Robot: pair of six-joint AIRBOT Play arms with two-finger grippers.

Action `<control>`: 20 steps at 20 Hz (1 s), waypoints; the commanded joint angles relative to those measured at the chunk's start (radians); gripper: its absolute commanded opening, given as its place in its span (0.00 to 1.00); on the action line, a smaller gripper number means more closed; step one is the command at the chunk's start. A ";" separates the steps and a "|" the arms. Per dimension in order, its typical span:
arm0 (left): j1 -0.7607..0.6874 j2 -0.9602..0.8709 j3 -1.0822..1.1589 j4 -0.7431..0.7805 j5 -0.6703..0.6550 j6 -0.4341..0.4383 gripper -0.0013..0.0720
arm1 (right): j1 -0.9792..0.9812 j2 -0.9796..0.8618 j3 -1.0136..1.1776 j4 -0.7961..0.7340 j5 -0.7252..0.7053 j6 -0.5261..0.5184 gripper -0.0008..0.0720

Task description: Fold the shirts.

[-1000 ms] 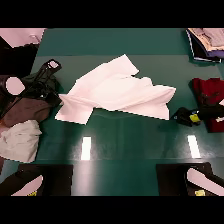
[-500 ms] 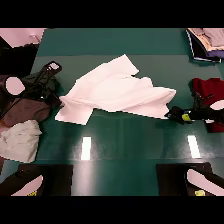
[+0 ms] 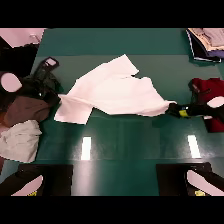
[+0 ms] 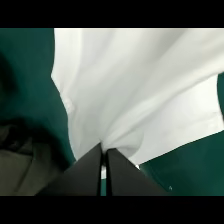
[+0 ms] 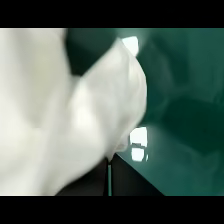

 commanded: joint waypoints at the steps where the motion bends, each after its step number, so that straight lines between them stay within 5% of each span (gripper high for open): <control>1: 0.000 0.001 0.212 0.001 -0.084 -0.039 0.05 | 0.013 0.132 0.167 0.005 0.051 0.002 0.03; 9: 0.000 0.017 1.059 -0.007 -0.170 -0.164 0.05 | -0.037 0.336 0.825 -0.002 0.022 0.058 0.03; 15: 0.000 0.217 1.084 -0.244 0.086 -0.160 0.05 | -0.233 0.389 1.099 -0.003 0.042 0.058 0.03; 20: 0.000 0.240 1.067 -0.346 0.098 -0.159 0.05 | -0.518 0.290 1.356 -0.002 0.305 0.111 0.02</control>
